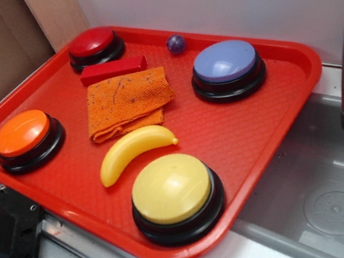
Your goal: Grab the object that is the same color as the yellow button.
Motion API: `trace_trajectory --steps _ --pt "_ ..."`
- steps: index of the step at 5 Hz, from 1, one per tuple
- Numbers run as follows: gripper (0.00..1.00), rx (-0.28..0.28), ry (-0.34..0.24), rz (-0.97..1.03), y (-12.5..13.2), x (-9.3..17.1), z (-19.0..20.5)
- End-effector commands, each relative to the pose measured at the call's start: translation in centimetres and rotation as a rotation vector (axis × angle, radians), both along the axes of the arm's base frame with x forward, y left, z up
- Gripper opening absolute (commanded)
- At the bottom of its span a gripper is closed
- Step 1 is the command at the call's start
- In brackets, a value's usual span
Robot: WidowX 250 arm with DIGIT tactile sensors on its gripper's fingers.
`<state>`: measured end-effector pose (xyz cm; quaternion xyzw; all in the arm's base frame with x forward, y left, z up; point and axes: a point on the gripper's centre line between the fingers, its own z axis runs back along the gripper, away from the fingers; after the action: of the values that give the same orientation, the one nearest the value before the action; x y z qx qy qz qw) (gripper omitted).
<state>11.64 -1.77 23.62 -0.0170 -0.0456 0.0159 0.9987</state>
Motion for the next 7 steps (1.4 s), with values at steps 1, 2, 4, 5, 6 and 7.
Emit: trace_trajectory --steps 1,2,4,5,6,7 --pt "1.0 0.0 0.0 0.0 0.0 0.0 0.0" --pt "1.0 -0.016 -0.016 -0.046 -0.4 1.9 -2.7" --pt "1.0 -0.011 -0.016 -0.039 -1.1 5.4 -10.1" --pt "1.0 0.013 0.01 -0.014 -1.7 6.5 -13.3" --pt "1.0 -0.01 0.023 -0.025 -2.6 7.0 -16.1" --pt "1.0 -0.05 0.0 -0.034 -3.9 7.1 -17.8"
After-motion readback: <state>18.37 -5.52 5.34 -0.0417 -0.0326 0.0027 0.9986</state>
